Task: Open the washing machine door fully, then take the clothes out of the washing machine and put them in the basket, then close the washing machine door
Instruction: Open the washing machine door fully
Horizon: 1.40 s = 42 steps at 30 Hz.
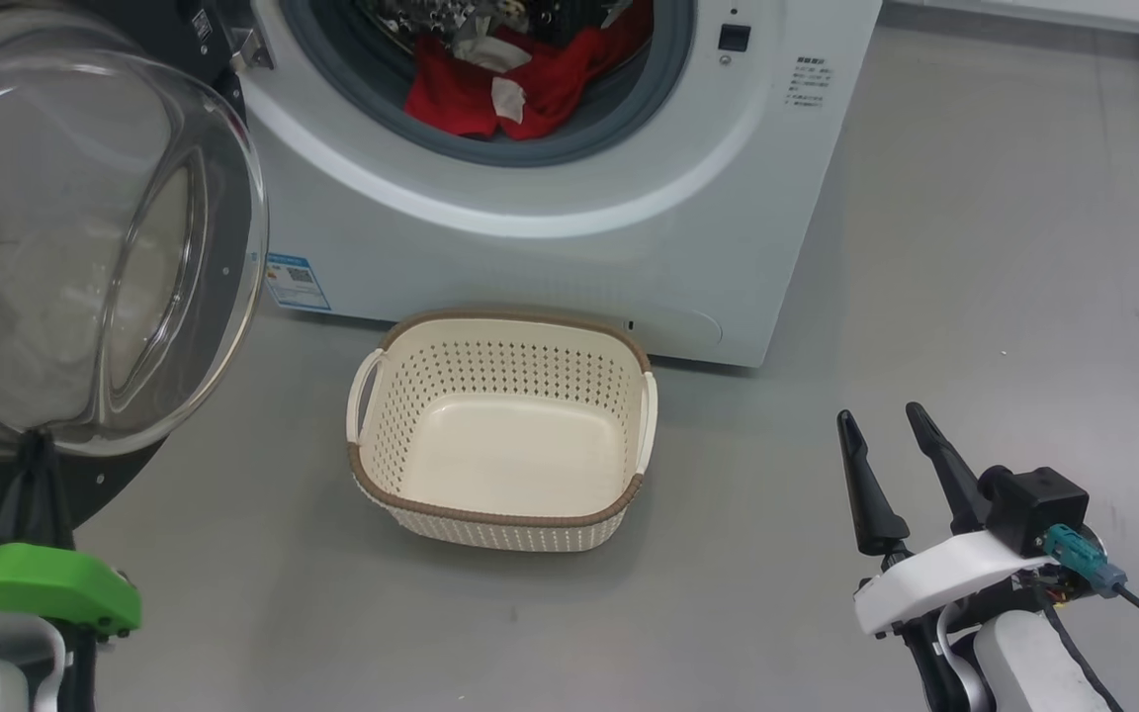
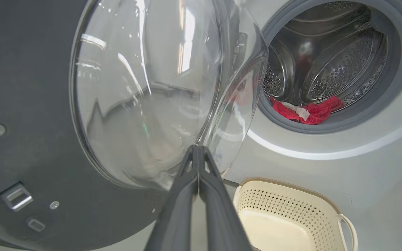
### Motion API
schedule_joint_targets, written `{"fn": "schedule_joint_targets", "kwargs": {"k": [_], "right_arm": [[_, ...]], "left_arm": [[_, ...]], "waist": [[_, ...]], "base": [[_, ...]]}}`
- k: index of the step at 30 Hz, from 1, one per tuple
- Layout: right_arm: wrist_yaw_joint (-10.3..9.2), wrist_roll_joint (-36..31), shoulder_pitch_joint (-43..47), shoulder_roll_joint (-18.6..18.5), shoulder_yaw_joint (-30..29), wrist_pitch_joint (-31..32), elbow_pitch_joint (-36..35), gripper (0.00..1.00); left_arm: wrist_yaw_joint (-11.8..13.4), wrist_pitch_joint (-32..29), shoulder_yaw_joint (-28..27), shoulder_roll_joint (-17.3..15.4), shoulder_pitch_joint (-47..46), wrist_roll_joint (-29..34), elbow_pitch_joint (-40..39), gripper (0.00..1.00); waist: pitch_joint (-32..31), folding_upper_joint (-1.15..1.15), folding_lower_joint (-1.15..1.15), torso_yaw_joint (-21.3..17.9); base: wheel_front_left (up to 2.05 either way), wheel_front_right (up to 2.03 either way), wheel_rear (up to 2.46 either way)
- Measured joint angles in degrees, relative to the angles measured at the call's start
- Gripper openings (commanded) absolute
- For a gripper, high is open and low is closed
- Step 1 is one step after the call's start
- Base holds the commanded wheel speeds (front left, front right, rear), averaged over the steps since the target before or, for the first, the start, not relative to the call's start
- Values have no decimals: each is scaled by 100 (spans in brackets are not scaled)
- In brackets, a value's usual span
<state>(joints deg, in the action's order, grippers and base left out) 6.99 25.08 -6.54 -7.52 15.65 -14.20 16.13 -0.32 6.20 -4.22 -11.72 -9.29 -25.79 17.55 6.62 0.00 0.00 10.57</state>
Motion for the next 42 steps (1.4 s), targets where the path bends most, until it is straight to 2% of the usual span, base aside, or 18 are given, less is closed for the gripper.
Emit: {"fn": "schedule_joint_targets", "kwargs": {"k": [15,20,34,35,36,37,38,42], "right_arm": [[0,10,115,55,-24,-8,-92,100],[0,-8,127,58,-58,-9,-145,100],[-1,-62,145,66,-223,-23,-361,100],[-1,-63,151,66,-232,-23,-370,100],[-1,-67,160,66,-240,-23,-374,100],[-1,-70,176,67,-244,-23,-378,100],[-1,-73,199,68,-245,-23,-378,100],[-1,-104,241,77,-252,-23,-377,100]], "left_arm": [[-232,320,272,215,595,64,-502,0],[-232,403,318,372,765,68,-601,0],[-256,504,624,554,995,215,-880,0],[-256,504,631,558,1005,218,-881,15],[-256,505,643,558,1031,230,-883,41],[-256,515,650,557,1066,248,-887,89],[-256,543,659,557,1096,283,-887,100],[-254,556,675,558,1135,321,-910,100]], "waist": [[-530,0,0,-654],[-644,0,0,-826],[-690,0,0,-1072],[-688,0,0,-1079],[-686,0,0,-1087],[-684,0,0,-1094],[-682,0,0,-1101],[-678,0,0,-1128]], "base": [[0,0,0],[0,0,0],[0,0,0],[0,0,0],[0,0,0],[0,0,0],[0,0,0],[0,0,0]]}}
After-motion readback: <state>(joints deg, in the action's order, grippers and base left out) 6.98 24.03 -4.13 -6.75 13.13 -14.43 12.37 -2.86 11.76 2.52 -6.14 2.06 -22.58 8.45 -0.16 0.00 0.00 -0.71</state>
